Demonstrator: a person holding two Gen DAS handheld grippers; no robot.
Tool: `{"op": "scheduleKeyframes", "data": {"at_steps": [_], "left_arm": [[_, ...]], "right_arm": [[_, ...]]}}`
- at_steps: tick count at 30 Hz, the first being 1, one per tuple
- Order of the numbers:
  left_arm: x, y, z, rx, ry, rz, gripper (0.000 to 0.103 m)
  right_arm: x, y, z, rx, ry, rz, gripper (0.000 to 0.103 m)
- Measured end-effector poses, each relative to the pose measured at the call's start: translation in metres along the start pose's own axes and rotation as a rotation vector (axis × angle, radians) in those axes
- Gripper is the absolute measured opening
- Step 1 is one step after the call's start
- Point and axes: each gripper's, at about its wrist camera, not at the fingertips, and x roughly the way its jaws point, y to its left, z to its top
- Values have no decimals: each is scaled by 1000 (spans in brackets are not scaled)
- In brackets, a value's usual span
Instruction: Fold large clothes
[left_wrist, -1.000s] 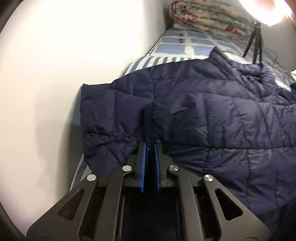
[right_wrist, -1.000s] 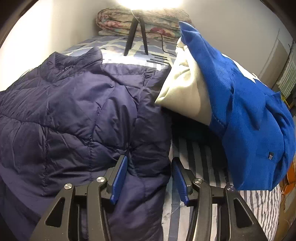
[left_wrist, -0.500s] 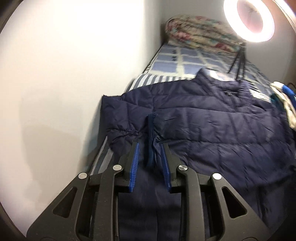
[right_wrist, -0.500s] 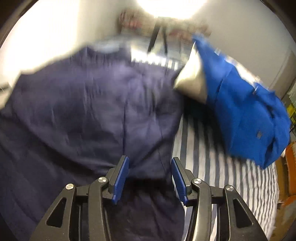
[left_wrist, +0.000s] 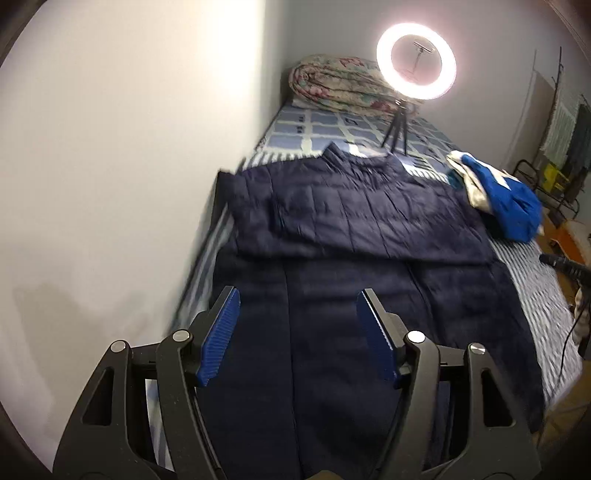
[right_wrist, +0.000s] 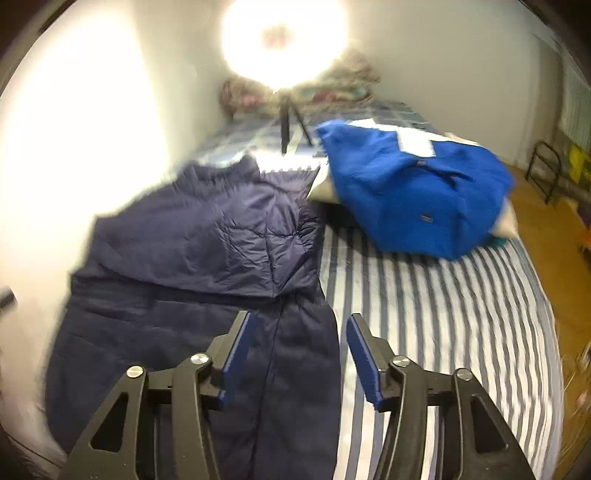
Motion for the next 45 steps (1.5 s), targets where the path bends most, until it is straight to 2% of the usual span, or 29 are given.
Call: {"op": "scheduleKeyframes", "data": {"at_steps": [2,5,11,14,20,30,34,36,39,41,43,44,45], "left_arm": [[-13,2,-21,-12,23,-15,69],[-26,10,-58,-38,80,-40,70],[-34,47,-120,-173,184,-54,70],[-30,63,-138,-186,232,-43,70],[-16,83,-164,-217,307,-21,71],[17,102,-188,-293,427,-10,71],[17,103,-191,-298,428,-10,71],[17,103,-192,-291,428,-17,65],[16,98,-191,-264,422,-21,45],[16,94,-189,-264,421,-44,26],[14,92,-188,-269,418,-73,13],[12,90,-186,-266,412,-78,11],[11,87,-184,-265,404,-82,9]], "right_arm": [[-25,-3,-22,17,3,28,61],[-41,-8,-61,21,63,50,62],[-38,-21,-137,73,246,50,62],[-39,-31,-163,143,328,79,62],[-35,-22,-178,94,388,60,66],[-10,-35,-196,161,496,69,67],[-10,-38,-199,162,502,98,67],[-10,-36,-203,156,514,126,67],[-12,-29,-206,137,523,167,67],[-14,-24,-208,136,529,195,67],[-16,-20,-210,129,531,213,64],[-16,-19,-210,136,533,238,55],[-16,-18,-211,148,540,265,37]]}}
